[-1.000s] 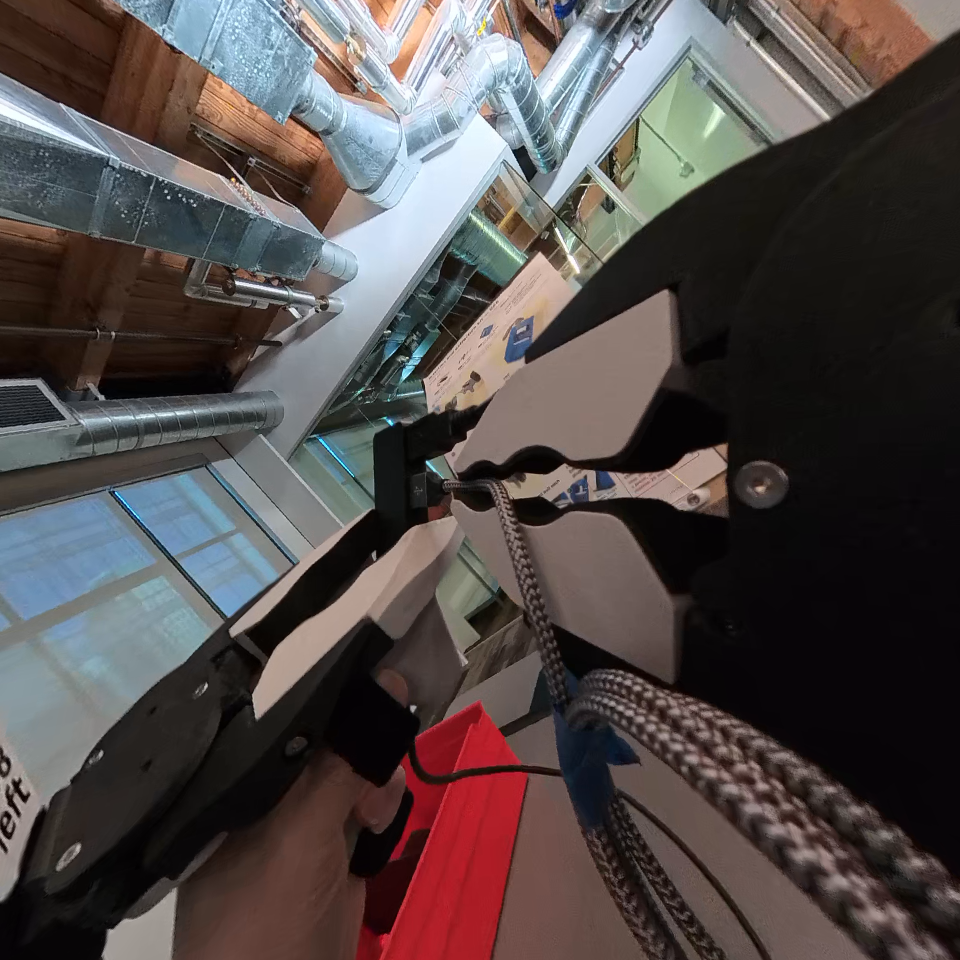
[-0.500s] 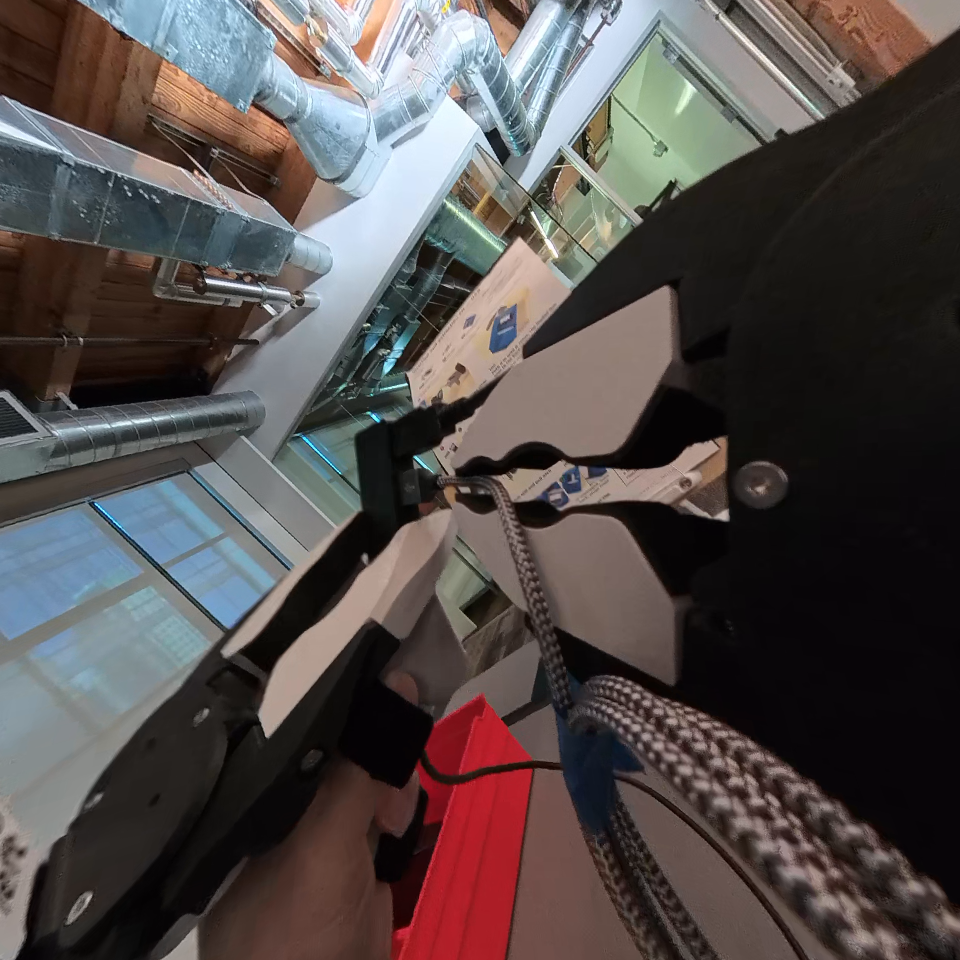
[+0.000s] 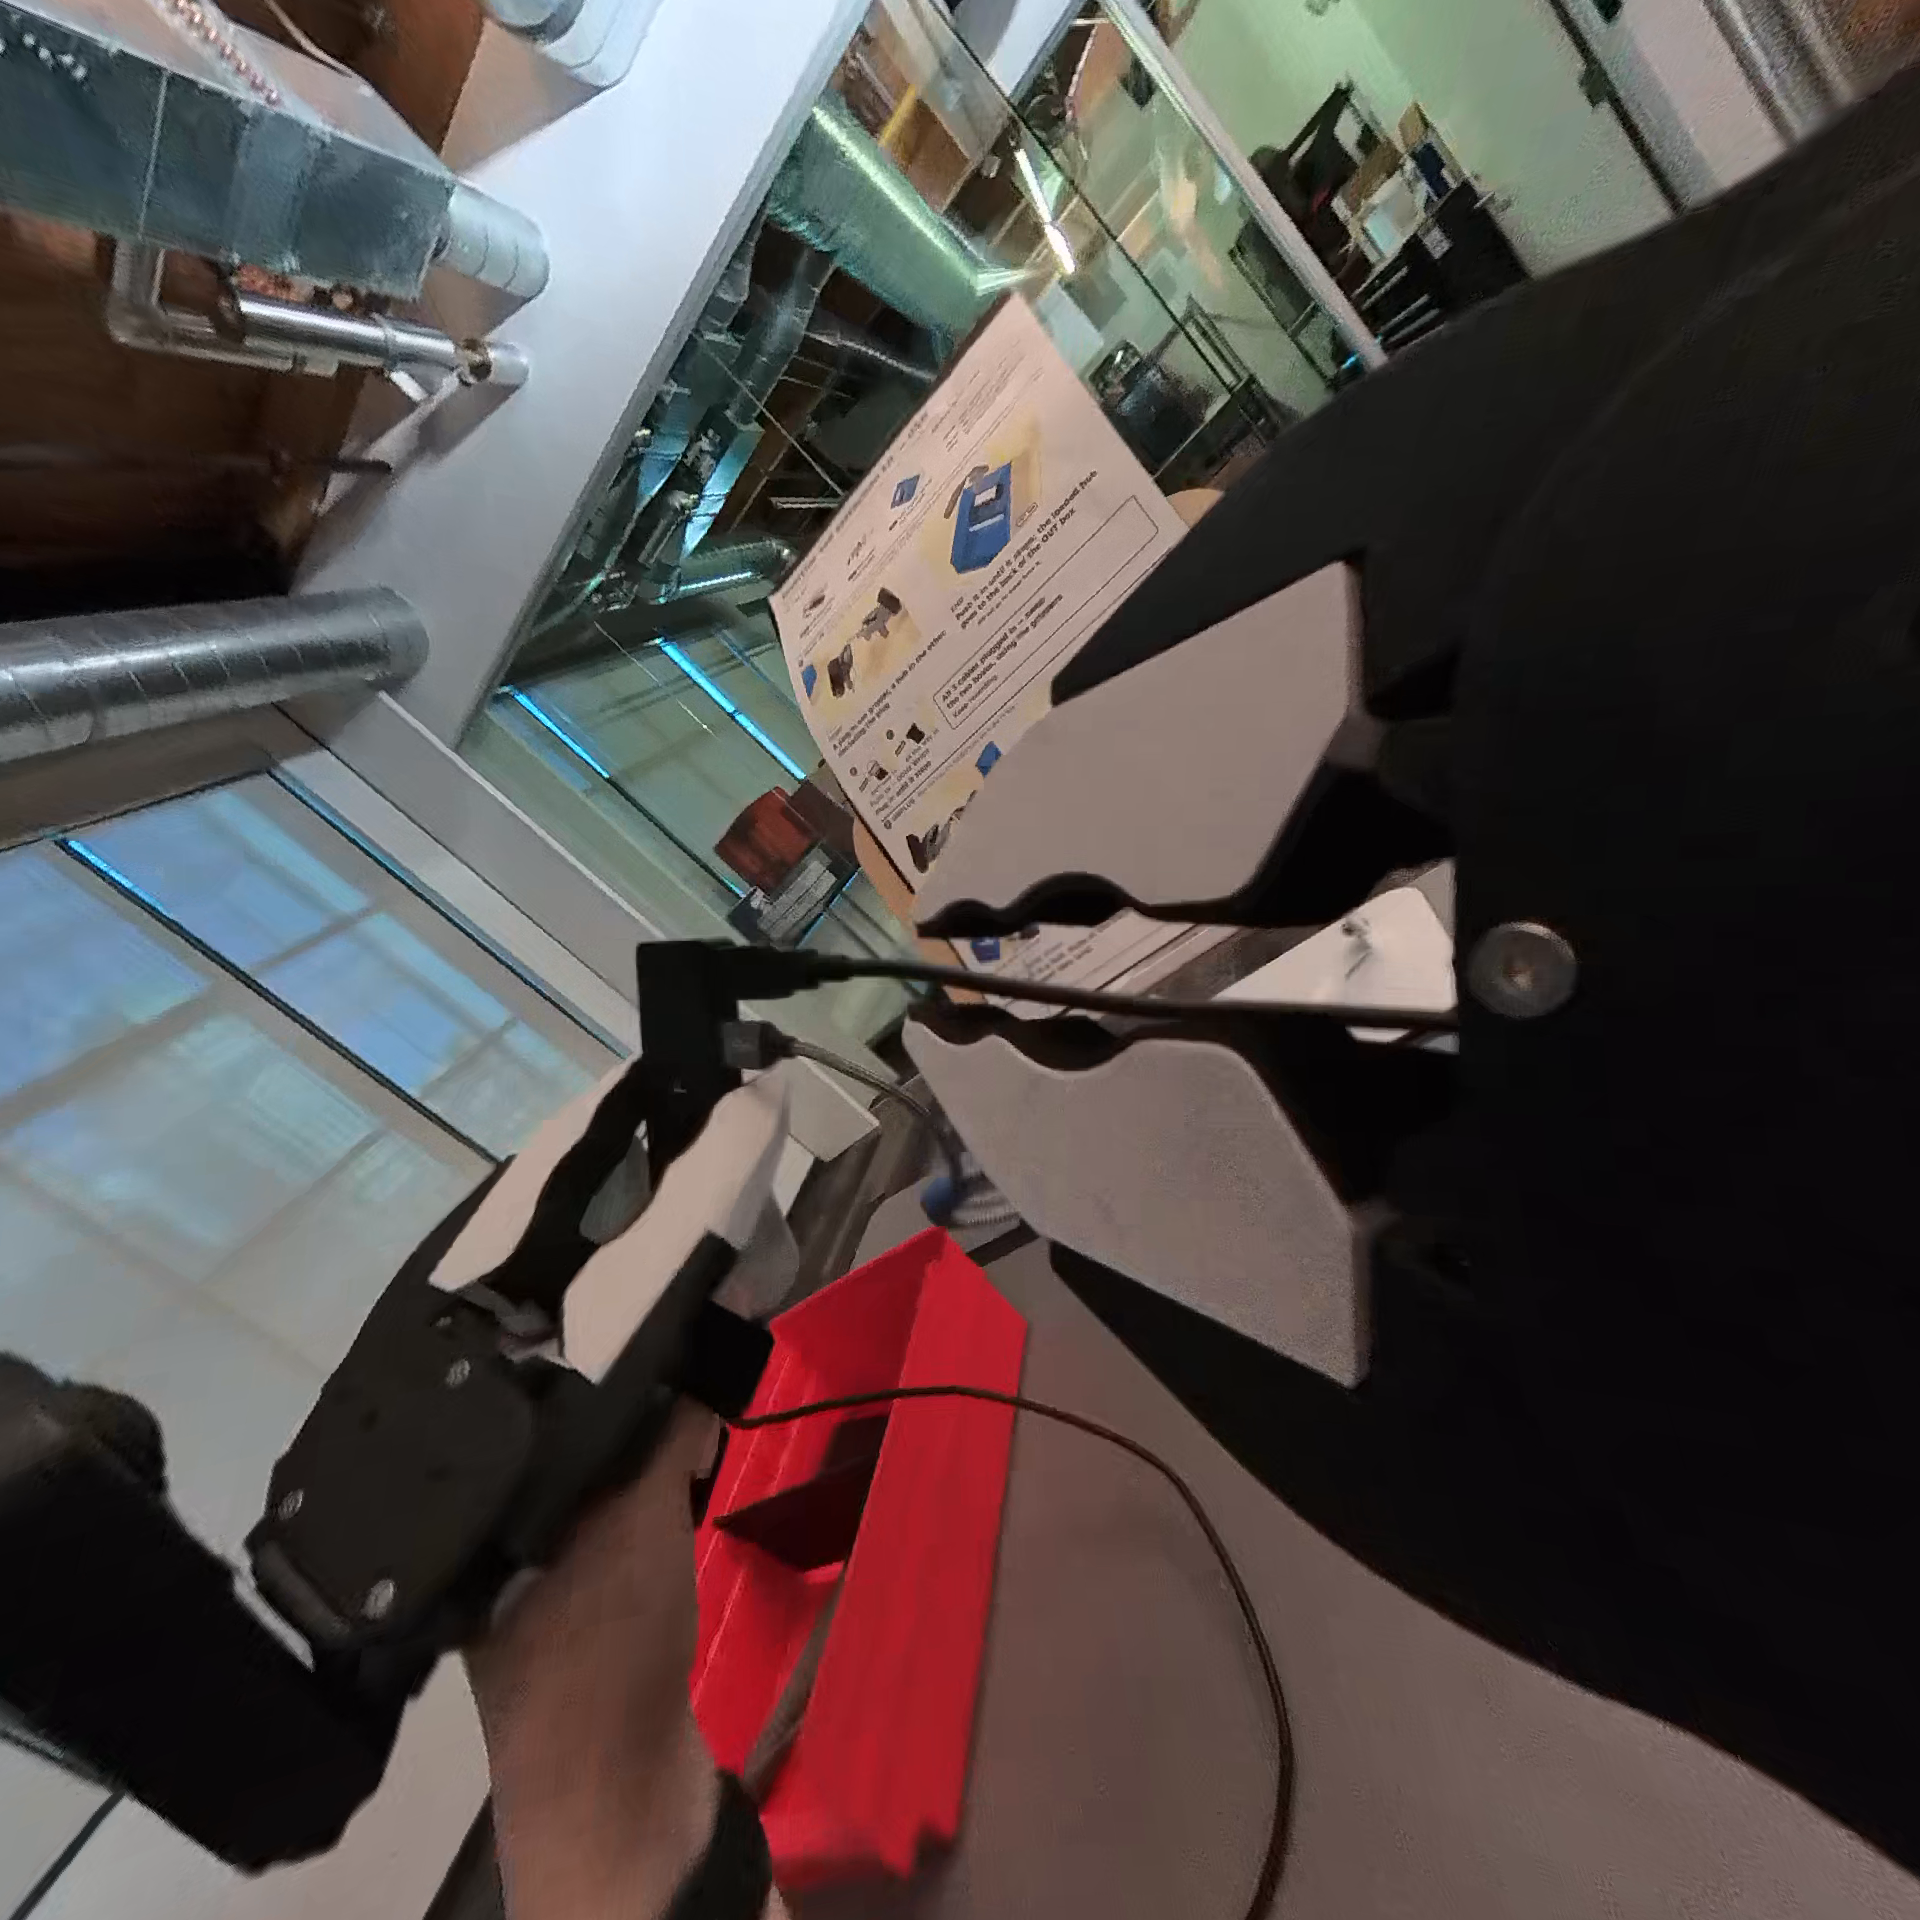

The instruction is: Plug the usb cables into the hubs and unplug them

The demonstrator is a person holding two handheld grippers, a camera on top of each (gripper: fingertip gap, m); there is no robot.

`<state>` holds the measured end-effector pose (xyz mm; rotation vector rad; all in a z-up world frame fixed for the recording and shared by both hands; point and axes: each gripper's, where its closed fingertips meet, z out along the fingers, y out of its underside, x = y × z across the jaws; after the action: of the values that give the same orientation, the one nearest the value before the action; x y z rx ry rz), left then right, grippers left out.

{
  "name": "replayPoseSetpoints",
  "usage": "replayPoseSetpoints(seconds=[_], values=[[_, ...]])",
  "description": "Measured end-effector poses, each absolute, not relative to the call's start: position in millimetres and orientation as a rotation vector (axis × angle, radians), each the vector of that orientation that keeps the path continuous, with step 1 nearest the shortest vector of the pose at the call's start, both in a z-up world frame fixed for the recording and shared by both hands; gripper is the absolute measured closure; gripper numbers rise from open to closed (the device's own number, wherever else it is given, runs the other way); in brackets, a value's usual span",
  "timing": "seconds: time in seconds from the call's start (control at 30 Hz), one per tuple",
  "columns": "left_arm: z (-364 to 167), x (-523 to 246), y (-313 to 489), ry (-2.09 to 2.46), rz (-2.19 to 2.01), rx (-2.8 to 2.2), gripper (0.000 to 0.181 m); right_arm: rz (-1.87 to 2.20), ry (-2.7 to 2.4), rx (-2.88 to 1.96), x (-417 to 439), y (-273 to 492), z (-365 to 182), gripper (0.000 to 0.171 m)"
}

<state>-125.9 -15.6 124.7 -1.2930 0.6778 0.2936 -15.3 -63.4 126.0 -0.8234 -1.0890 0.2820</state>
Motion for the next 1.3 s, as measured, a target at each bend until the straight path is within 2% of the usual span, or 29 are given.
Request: replayPoseSetpoints(seconds=[0.07,0.27,0.4,1.0,1.13,1.3], values=[[118.6,-108.5,-16.1,0.738,0.327,-1.294,0.145,0.205,-1.076,-0.857,-13.0,-54.0,123.6,0.151],[108.2,-67.2,-24.5,0.861,0.33,-1.259,0.144,0.071,-1.102,-0.961,-17.9,-27.1,101.5,0.146],[109.4,-57.3,-30.4,0.875,0.301,-1.244,0.144,0.156,-1.106,-0.964,-16.9,-29.3,101.3,0.162],[104.8,-65.5,-21.5,0.854,0.243,-1.308,0.145,0.278,-1.084,-1.015,-21.8,-25.7,95.5,0.161],[117.5,-94.2,-18.4,0.737,0.252,-1.317,0.145,0.414,-1.151,-1.076,-5.1,-21.7,95.7,0.142],[130.6,-129.2,-24.4,0.652,0.29,-1.318,0.145,0.635,-1.294,-1.239,32.9,-12.1,66.4,0.103]])
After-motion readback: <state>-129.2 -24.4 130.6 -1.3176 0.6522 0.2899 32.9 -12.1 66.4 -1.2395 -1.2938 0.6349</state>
